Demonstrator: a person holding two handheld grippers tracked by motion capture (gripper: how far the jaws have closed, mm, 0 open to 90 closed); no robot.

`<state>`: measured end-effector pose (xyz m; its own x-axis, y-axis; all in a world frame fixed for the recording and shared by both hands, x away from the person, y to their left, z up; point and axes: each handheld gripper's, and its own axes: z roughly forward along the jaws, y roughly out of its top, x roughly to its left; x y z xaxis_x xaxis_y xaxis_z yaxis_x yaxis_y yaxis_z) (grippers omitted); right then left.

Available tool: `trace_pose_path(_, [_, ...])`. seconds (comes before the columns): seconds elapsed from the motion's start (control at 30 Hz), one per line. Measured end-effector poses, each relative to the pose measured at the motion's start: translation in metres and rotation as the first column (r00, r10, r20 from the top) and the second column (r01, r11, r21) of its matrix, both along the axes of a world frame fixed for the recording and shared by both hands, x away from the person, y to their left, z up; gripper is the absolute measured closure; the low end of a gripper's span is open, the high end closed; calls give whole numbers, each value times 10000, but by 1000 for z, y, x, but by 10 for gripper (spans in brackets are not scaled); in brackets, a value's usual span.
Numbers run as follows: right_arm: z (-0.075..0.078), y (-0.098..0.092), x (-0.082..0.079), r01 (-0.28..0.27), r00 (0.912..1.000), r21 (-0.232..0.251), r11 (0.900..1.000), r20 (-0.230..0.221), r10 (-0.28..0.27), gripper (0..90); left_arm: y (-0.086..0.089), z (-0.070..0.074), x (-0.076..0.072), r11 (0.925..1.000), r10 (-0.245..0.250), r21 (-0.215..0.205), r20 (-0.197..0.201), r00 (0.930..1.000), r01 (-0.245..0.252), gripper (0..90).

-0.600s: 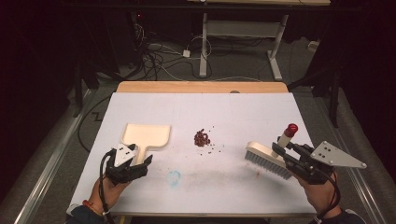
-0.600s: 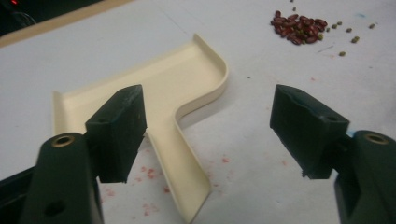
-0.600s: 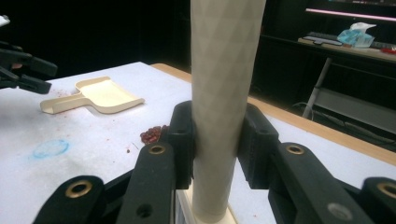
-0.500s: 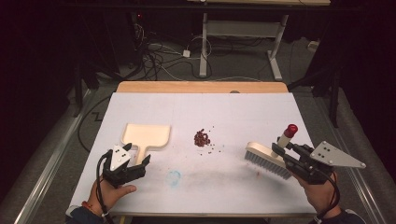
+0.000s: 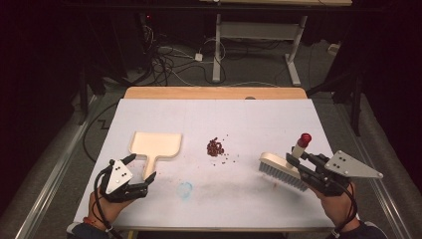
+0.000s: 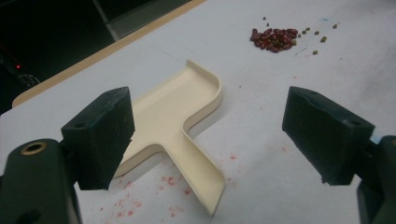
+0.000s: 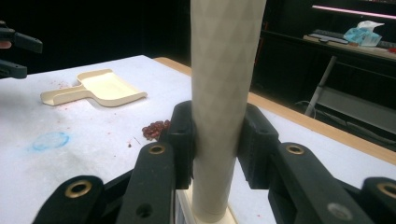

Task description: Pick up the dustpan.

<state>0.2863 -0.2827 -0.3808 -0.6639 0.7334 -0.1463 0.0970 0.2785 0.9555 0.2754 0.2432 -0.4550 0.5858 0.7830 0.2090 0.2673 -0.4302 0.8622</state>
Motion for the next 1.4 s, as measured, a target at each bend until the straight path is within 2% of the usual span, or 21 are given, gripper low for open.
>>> trace_pose_path(0.17, [2, 4, 2, -110, 9999, -41, 9999, 55, 110, 701, 1, -2, 0, 9997, 213, 159, -460, 9987, -206, 169])
trace_pose_path(0.23, [1, 6, 4, -150, 9999, -98, 9998, -2, 150, 701, 2, -3, 3, 9991, 384, 228, -936, 9949, -364, 180])
trace_pose_path(0.27, [0, 7, 6, -156, 9999, -141, 9998, 16, 156, 701, 2, -4, 6, 9985, 502, 295, -1345, 9896, -467, 200])
trace_pose_path(0.3, [0, 8, 6, -148, 9999, -185, 9997, -56, 147, 701, 4, -9, 14, 9947, 1027, 314, -2176, 9706, -982, 203])
trace_pose_path(0.33, [-1, 9, 7, -210, 9998, -261, 9994, -15, 210, 701, 4, -9, 14, 9947, 1027, 314, -2176, 9706, -982, 209])
trace_pose_path(0.47, [-2, 12, 9, -238, 9997, -351, 9991, -59, 236, 701, 8, -21, 32, 9867, 1571, 140, -3396, 9274, -1620, 216])
trace_pose_path(0.6, [-2, 12, 11, -235, 9997, -333, 9992, 21, 236, 701, 4, -25, 37, 9863, 1560, 53, -3540, 9221, -1649, 222])
trace_pose_path(0.63, [-2, 12, 11, -208, 9998, -320, 9993, -5, 208, 701, 0, -29, 41, 9873, 1523, 158, -3722, 9156, -1578, 222])
trace_pose_path(0.67, [-2, 12, 11, -208, 9998, -320, 9993, -5, 208, 701, 0, -29, 41, 9873, 1523, 158, -3722, 9156, -1578, 221])
trace_pose_path(0.7, [-2, 13, 13, -209, 9998, -331, 9992, 12, 209, 702, -2, -32, 45, 9871, 1541, 204, -3840, 9104, -1585, 222])
trace_pose_path(0.8, [-3, 13, 14, -211, 9998, -218, 9995, -48, 210, 701, -5, -33, 50, 9869, 1567, 250, -3889, 9079, -1596, 224])
trace_pose_path(0.87, [-3, 14, 14, -249, 9997, -227, 9994, -41, 248, 701, -8, -36, 59, 9879, 1538, 420, -3992, 9039, -1495, 276])
trace_pose_path(0.97, [-3, 14, 13, -237, 9997, -259, 9994, -32, 236, 701, -10, -37, 65, 9870, 1586, 420, -4073, 8994, -1551, 352])
trace_pose_path(1.0, [-3, 14, 12, -234, 9997, -263, 9994, -13, 233, 701, -10, -41, 73, 9871, 1554, 306, -4255, 8915, -1574, 404])
trace_pose_path(1.03, [-3, 14, 12, -222, 9998, -273, 9994, -17, 221, 701, -10, -41, 73, 9871, 1554, 306, -4255, 8915, -1574, 407])
trace_pose_path(1.1, [-3, 14, 12, -212, 9998, -314, 9993, -12, 212, 701, -8, -42, 79, 9821, 1668, -59, -4369, 8839, -1882, 433])
trace_pose_path(1.2, [-3, 14, 12, -195, 9998, -279, 9994, -108, 192, 701, -8, -43, 85, 9774, 1907, -5, -4292, 8829, -2114, 495])
trace_pose_path(1.27, [-4, 13, 13, -163, 9998, -304, 9994, -123, 159, 701, -9, -43, 88, 9796, 1858, 82, -4170, 8897, -2007, 531])
trace_pose_path(1.3, [-4, 13, 13, -163, 9998, -309, 9994, -130, 159, 701, -9, -43, 88, 9796, 1858, 82, -4170, 8897, -2007, 562])
trace_pose_path(1.37, [-4, 13, 13, -172, 9997, -292, 9994, -156, 168, 701, -8, -43, 90, 9810, 1803, 83, -4077, 8951, -1938, 627])
trace_pose_path(1.4, [-4, 14, 13, -194, 9997, -280, 9994, -158, 189, 701, -8, -42, 92, 9829, 1719, 106, -4089, 8962, -1836, 628])
